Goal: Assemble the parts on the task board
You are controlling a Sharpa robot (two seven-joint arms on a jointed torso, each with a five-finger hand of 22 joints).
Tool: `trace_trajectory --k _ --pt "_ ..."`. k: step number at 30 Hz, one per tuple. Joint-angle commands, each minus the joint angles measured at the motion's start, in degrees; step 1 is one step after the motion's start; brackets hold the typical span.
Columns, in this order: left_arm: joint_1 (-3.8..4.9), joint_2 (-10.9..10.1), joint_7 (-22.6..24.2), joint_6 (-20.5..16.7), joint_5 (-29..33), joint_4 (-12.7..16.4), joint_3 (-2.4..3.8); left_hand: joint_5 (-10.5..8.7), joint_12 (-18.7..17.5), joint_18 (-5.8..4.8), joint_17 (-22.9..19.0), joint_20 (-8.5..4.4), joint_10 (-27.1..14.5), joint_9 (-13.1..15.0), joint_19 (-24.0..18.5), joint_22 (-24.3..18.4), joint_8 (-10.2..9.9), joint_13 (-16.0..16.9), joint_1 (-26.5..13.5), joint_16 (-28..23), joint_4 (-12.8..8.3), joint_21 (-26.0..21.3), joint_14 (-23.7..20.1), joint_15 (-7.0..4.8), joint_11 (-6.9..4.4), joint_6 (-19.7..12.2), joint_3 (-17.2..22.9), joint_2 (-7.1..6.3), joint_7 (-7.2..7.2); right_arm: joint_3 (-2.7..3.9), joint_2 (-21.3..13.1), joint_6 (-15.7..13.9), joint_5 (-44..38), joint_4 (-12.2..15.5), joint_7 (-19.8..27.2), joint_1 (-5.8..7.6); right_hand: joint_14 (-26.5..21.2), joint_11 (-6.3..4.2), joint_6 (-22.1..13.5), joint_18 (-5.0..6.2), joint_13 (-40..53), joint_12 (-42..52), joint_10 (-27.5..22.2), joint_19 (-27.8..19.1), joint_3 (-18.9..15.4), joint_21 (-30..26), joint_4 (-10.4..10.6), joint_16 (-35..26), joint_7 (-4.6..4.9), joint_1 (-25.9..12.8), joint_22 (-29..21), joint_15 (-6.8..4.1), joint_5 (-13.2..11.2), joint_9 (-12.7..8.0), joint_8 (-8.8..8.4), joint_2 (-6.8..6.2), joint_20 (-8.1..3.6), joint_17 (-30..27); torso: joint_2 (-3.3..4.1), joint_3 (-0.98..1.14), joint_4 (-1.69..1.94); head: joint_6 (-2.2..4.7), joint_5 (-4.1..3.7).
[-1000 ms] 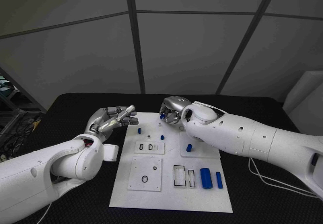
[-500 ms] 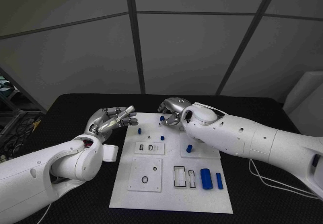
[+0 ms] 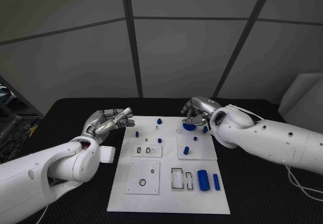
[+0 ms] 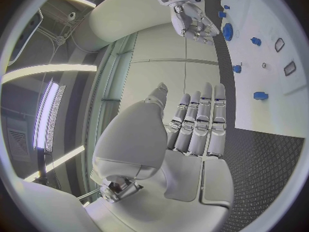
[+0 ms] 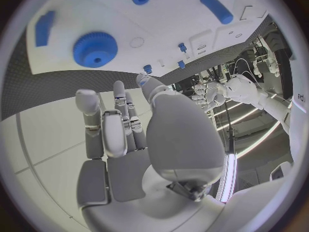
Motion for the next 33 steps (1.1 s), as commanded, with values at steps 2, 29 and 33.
trace_trajectory --k 2,29,33 --pt "0.06 0.26 -0.12 0.89 -0.2 -0.51 0.04 -0.18 -0.38 -0.74 0.07 -0.06 -0.34 -0.04 -0.43 -0.06 -0.29 -0.06 -0.45 -0.29 0.11 -0.27 -0.44 0.14 0.08 -0.1 -0.29 0.16 0.4 0.02 -3.7 2.13 7.31 3.04 -3.0 0.11 2.53 -1.85 -1.07 -1.62 6.64 7.92 3.17 1.94 -7.61 1.53 2.31 1.76 -0.95 1.15 2.42 -1.62 2.33 -0.14 0.45 -0.56 -1.26 2.97 -0.38 0.22 -0.85 0.17 -0.27" --pt "0.02 1.05 -0.23 1.31 -0.2 -1.44 0.03 -0.18 -0.38 -0.74 0.08 -0.05 -0.32 -0.03 -0.45 -0.07 -0.28 -0.05 -0.46 -0.32 0.1 -0.27 -0.44 0.14 0.07 -0.07 -0.31 0.17 0.38 0.0 0.37 8.08 10.21 -4.04 -6.08 0.08 4.89 -0.17 -5.13 -4.54 69.75 64.8 9.89 10.79 -18.86 11.38 10.41 8.86 -0.15 6.0 19.01 -0.08 4.33 -0.18 5.72 3.09 -0.15 17.86 -0.48 0.17 -0.82 -0.69 -0.66" --pt "0.01 1.07 -0.25 1.35 -0.2 -1.42 0.03 -0.18 -0.38 -0.74 0.08 -0.05 -0.32 -0.03 -0.45 -0.07 -0.28 -0.05 -0.46 -0.32 0.1 -0.27 -0.44 0.14 0.07 -0.07 -0.31 0.17 0.38 0.01 1.12 8.43 10.23 -5.04 -6.32 0.08 4.98 -0.15 -5.0 -4.72 71.46 66.08 10.68 11.28 -18.69 11.96 10.26 9.05 -0.14 6.14 20.0 -0.05 4.35 -0.2 5.91 3.54 -0.11 18.35 -0.51 0.18 -0.71 -0.84 -0.76"
